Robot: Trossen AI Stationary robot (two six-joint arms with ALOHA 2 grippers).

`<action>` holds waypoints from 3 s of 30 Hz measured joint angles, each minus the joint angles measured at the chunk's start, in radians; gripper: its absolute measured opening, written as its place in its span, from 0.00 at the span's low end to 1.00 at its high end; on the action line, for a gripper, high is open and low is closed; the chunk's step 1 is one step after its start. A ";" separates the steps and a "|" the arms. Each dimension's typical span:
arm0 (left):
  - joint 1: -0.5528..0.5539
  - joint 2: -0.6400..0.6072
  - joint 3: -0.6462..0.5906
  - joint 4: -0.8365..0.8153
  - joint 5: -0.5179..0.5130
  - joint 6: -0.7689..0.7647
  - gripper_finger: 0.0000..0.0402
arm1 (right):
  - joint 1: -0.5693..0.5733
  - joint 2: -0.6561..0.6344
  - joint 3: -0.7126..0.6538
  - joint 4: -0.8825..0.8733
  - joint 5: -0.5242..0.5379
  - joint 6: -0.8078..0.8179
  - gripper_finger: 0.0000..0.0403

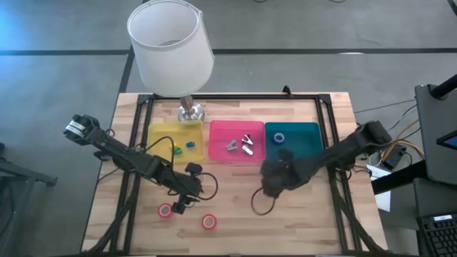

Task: Pick and place Stapler, Stapler remover, tape
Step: Put the pink tape into the blue bin, then put the left orange tape into the blue bin

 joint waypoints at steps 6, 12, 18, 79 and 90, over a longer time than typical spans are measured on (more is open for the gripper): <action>0.000 0.001 0.000 0.008 -0.041 -0.023 0.43 | -0.044 -0.137 -0.012 -0.318 0.223 0.196 0.12; 0.000 0.002 0.000 0.009 -0.049 -0.088 0.43 | -0.162 -0.246 -0.133 -0.380 0.229 0.244 0.13; 0.000 0.002 0.000 0.010 -0.048 -0.189 0.43 | -0.348 -0.301 -0.311 -0.297 0.092 0.136 0.13; -0.306 0.018 0.005 -0.426 -0.052 -0.362 0.43 | -0.258 -0.350 -0.220 0.630 -0.100 -0.434 0.35; -0.321 0.039 -0.060 -0.418 -0.022 -0.403 0.43 | -0.220 -0.347 -0.302 0.736 -0.103 -0.458 0.36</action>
